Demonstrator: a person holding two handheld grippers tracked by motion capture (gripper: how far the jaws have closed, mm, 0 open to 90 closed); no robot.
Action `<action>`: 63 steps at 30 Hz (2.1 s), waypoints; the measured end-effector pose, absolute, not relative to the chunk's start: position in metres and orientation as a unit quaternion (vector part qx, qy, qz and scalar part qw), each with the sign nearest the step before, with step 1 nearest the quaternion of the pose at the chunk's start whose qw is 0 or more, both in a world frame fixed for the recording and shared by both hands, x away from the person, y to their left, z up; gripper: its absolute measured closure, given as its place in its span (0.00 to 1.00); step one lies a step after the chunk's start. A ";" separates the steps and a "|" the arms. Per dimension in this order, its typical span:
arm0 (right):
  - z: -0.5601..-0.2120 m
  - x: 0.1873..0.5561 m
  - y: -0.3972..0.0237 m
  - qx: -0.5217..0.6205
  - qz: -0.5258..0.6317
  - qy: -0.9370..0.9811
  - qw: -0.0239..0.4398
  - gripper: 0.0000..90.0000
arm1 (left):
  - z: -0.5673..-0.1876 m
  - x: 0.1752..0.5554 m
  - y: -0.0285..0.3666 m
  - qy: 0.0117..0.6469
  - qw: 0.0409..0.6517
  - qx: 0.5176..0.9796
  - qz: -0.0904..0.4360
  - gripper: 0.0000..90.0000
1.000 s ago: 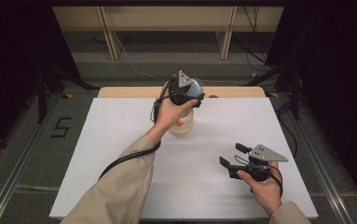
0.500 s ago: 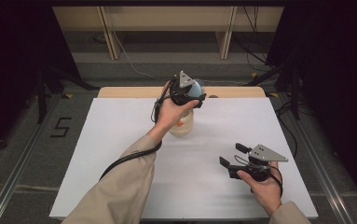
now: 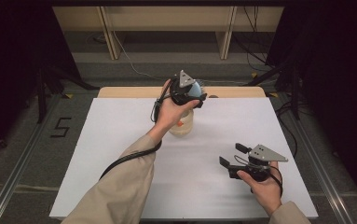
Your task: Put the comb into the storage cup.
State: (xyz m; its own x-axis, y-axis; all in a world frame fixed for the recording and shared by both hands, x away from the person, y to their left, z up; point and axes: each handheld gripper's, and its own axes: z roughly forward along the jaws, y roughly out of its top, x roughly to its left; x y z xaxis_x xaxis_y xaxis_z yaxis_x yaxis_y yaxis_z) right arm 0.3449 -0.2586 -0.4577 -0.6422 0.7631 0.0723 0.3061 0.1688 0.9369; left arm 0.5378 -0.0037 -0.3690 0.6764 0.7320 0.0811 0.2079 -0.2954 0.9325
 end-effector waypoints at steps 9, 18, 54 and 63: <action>-0.458 0.345 -0.258 0.364 0.532 0.734 0.214 0.18 | -0.369 0.537 -0.005 0.307 0.506 0.765 0.255 0.15; -0.458 0.345 -0.258 0.365 0.532 0.734 0.213 0.18 | -0.367 0.534 -0.005 0.302 0.505 0.767 0.255 0.14; -0.459 0.345 -0.257 0.363 0.527 0.739 0.212 0.18 | -0.360 0.509 0.005 0.270 0.513 0.780 0.234 0.00; -0.459 0.345 -0.257 0.365 0.527 0.738 0.210 0.18 | -0.360 0.500 0.011 0.266 0.514 0.781 0.234 0.00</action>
